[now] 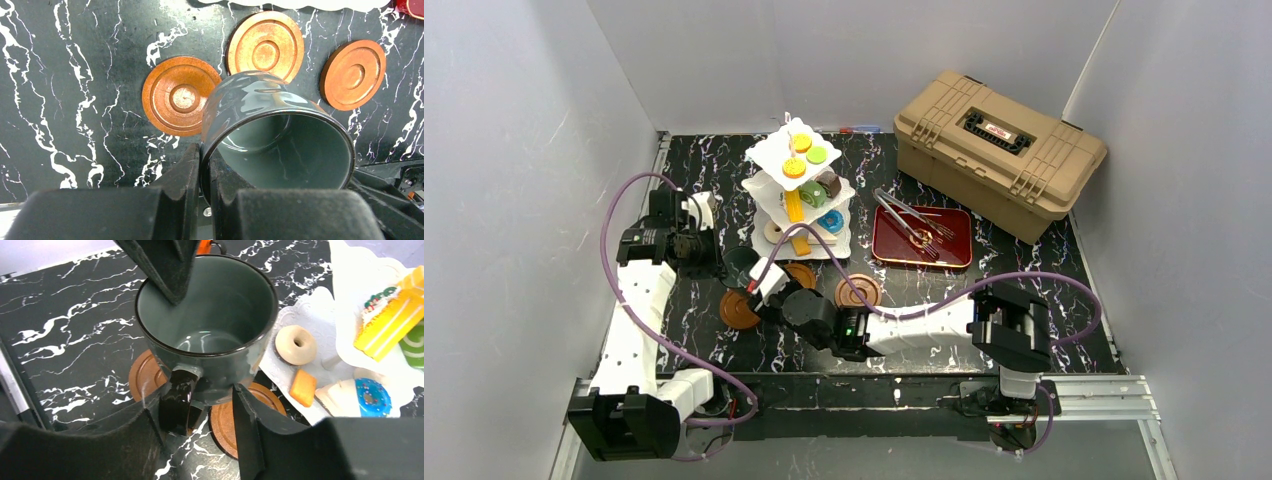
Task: Serve the afternoon tea
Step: Pick up the cup at the center of the board, then place the cup on the coaster.
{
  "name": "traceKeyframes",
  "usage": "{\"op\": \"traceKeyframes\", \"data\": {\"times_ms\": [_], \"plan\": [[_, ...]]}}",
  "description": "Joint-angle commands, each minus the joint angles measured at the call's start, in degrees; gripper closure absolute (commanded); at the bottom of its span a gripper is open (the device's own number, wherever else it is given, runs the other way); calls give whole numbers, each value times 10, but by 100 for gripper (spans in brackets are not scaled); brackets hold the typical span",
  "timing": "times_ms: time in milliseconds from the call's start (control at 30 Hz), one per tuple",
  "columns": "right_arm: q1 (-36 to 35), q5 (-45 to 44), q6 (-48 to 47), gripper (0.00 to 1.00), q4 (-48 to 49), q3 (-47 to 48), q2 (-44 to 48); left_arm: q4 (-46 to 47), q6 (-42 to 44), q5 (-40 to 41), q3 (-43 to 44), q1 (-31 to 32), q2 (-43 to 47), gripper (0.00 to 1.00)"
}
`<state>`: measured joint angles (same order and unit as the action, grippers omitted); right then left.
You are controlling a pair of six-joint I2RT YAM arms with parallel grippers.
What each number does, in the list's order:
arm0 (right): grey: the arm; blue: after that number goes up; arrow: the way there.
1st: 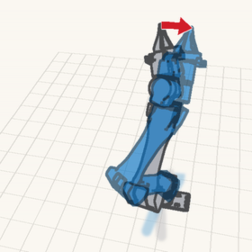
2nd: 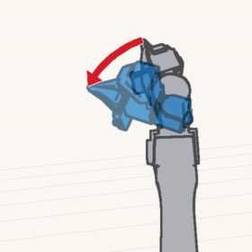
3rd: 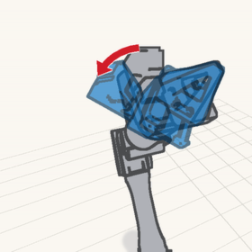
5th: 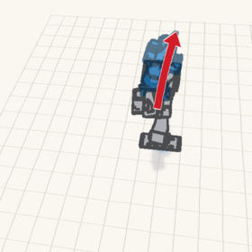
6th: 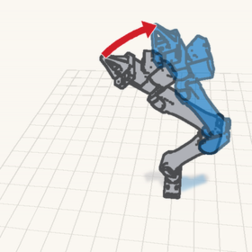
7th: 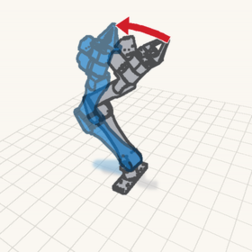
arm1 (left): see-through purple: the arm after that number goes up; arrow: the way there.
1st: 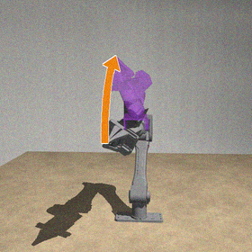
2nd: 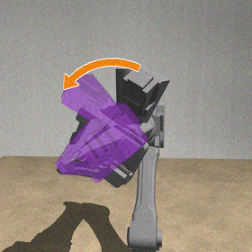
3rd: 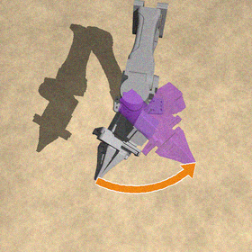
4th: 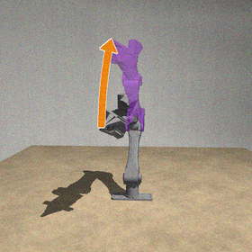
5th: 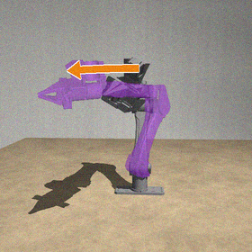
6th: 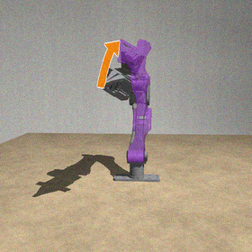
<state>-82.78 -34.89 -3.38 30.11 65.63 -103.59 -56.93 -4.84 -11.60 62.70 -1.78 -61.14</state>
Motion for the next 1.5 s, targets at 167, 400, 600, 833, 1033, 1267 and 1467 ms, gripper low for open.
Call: {"op": "traceKeyframes", "data": {"times_ms": [167, 400, 600, 833, 1033, 1267, 1467], "plan": [[11, 76, -1, 81, -17, 31, 5, -14, -9, -53, 12, 31, 24, 100], [13, 48, 1, 99, -2, -2, 30, -11, -1, -78, 13, 37, 21, 70], [28, 31, 29, 99, 12, -66, 74, -13, 6, -93, 32, 36, 17, 26], [49, 9, 72, 99, 11, -174, 189, -21, 31, -73, 85, 36, 11, 2], [60, -20, 106, 99, -13, -270, 297, -36, 70, -74, 102, 36, 0, 2], [70, -38, 135, 99, -15, -353, 364, -52, 101, -43, 106, 28, -18, 2], [71, -50, 154, 99, 11, -398, 382, -51, 107, -41, 116, 19, -18, 2]]}}
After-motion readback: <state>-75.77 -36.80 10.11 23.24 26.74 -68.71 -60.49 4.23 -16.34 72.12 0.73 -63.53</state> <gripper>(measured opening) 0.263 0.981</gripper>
